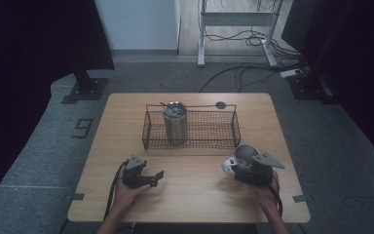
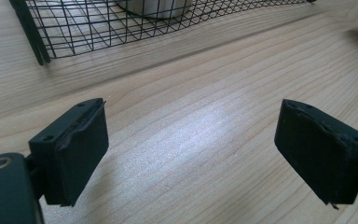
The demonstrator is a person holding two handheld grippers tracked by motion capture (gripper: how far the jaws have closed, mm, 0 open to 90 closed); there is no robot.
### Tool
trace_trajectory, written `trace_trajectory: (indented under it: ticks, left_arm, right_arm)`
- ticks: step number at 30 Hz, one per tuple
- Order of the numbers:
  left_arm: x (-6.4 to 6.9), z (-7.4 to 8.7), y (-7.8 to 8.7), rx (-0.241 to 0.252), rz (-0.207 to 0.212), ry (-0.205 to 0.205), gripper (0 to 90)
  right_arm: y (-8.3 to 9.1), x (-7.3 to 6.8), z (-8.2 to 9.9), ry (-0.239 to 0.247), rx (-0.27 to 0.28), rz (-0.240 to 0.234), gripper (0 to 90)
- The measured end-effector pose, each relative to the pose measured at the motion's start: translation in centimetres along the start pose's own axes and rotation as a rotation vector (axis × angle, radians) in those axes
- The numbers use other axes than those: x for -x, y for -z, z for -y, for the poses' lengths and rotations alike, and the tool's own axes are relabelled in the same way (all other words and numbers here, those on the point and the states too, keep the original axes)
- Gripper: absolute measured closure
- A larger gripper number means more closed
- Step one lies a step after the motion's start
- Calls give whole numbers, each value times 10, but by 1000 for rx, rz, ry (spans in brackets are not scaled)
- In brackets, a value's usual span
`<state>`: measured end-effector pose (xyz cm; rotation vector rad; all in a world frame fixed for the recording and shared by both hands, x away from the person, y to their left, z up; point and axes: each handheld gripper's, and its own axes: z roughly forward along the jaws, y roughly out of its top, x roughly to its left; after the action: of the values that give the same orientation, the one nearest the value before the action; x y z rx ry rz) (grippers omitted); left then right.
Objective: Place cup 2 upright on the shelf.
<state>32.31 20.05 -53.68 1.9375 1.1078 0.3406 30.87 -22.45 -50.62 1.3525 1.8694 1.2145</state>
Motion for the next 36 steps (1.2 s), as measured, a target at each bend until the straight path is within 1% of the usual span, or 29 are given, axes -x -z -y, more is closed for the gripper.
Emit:
trace_trajectory:
  ticks: [8, 17, 24, 31, 34, 36]
  left_arm:
    - [-1, 0, 1, -4, -4, 8, 101]
    - [-1, 0, 1, -4, -4, 11, 102]
    - [-2, 0, 1, -5, -3, 13, 102]
    - [-2, 0, 2, -4, -3, 13, 102]
    - [-3, -1, 3, 3, 11, 27, 102]
    - [-3, -1, 3, 5, 8, 27, 102]
  right_arm:
    - [3, -3, -10, -15, 19, -18, 77]
    - [5, -4, -24, -10, 30, -28, 77]
    - [4, -6, -31, -10, 41, -34, 77]
    - [1, -9, -39, -21, 46, -46, 77]
    - [-1, -9, -42, -20, 43, -47, 77]
    - [-2, -10, -44, -17, 42, -47, 77]
